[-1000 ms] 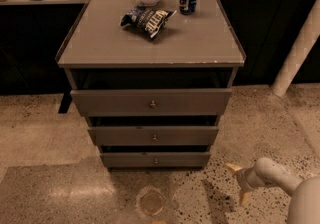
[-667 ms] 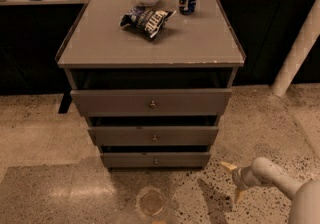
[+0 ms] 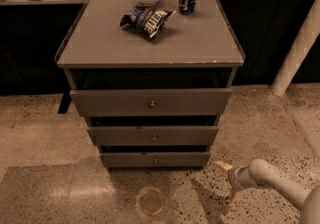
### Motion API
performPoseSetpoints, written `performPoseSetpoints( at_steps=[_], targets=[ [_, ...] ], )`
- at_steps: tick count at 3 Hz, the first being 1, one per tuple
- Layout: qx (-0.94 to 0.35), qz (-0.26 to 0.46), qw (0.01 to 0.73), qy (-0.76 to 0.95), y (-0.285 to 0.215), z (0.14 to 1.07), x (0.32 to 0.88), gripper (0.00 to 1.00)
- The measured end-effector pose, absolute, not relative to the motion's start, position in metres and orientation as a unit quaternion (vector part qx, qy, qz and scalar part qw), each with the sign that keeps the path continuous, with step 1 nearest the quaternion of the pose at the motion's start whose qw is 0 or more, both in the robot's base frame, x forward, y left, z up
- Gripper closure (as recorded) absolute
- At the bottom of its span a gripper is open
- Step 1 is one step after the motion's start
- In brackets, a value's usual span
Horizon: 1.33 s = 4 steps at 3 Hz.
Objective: Open bottom drawer
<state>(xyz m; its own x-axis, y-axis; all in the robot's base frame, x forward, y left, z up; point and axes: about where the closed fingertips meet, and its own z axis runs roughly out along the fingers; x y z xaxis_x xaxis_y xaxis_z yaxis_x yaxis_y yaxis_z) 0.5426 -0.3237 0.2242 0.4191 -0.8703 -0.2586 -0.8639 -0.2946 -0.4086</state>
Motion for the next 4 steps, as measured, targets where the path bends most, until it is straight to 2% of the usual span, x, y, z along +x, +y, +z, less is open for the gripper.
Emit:
performPoseSetpoints(
  at_steps=[1,2,4],
  targets=[
    [-0.808,-0.003,0.233,0.541,-0.321,0.210,0.541,0.00],
    [-0.819,0.008,0.229,0.527,-0.292,0.185,0.543,0.00],
    [-0.802,-0.019,0.286,0.524,-0.240,0.188,0.574,0.00]
  ],
)
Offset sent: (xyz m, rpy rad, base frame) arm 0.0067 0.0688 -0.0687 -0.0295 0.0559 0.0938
